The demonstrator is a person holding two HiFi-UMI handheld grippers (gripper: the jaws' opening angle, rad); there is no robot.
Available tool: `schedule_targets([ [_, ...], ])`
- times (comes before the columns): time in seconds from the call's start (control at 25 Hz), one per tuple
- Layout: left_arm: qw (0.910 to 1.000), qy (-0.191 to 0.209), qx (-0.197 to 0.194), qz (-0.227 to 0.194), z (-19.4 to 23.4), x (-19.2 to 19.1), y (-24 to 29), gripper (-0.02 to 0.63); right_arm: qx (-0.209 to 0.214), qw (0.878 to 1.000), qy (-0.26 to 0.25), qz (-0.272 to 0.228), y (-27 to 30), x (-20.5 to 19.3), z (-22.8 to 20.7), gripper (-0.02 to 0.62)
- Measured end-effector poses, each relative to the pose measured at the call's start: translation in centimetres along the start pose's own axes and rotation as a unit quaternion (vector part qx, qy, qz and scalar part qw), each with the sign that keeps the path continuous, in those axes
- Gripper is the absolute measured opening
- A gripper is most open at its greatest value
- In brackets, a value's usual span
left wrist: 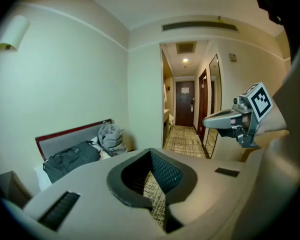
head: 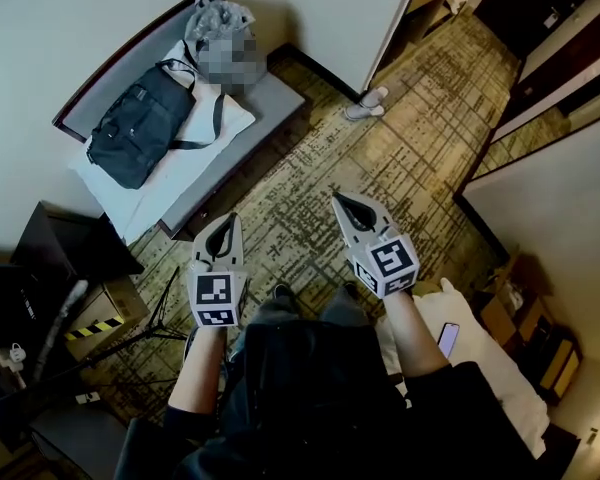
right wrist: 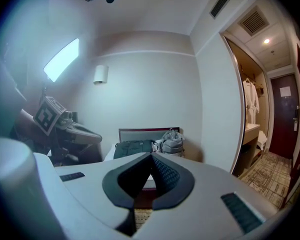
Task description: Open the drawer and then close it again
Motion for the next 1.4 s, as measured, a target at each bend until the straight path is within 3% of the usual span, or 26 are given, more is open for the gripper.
schedule_targets([
  [0.24,0.9999,-0.003,0.007,-0.007,2.5,0.2,0.7,0.002,0.019,1.000,-0.017,0.011,3.9,1.2,1.1,0.000],
  [0.64,0.9990,-0.005,0.043,-0.008,3.4,0.9,3.3,0.002,0.076,0.996,-0.030,0.021,8.9,2.0,-1.7,0.000],
  [0.92,0.9943,-0.011,0.105,0.014,1.4,1.1,7.2,0.002,0.146,0.988,-0.025,0.030,12.3,0.6,-7.5,0.000],
  [1.2,0.9807,-0.044,0.184,0.052,-2.7,1.6,11.8,0.003,0.229,0.972,-0.009,0.056,13.9,-1.8,-14.6,0.000],
  [1.4,0.9736,-0.016,0.216,0.072,-5.4,1.7,15.3,0.002,0.263,0.961,0.019,0.077,15.6,-5.5,-19.9,0.000],
])
Point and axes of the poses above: the fingertips, and each gripper's own axes: y forward along the fingers, z to its left, x out of its top, the point moved 2 cm from there along -y, backward along the fingers, and after that the axes turned 15 degrees about x, right-handed, at the moved point
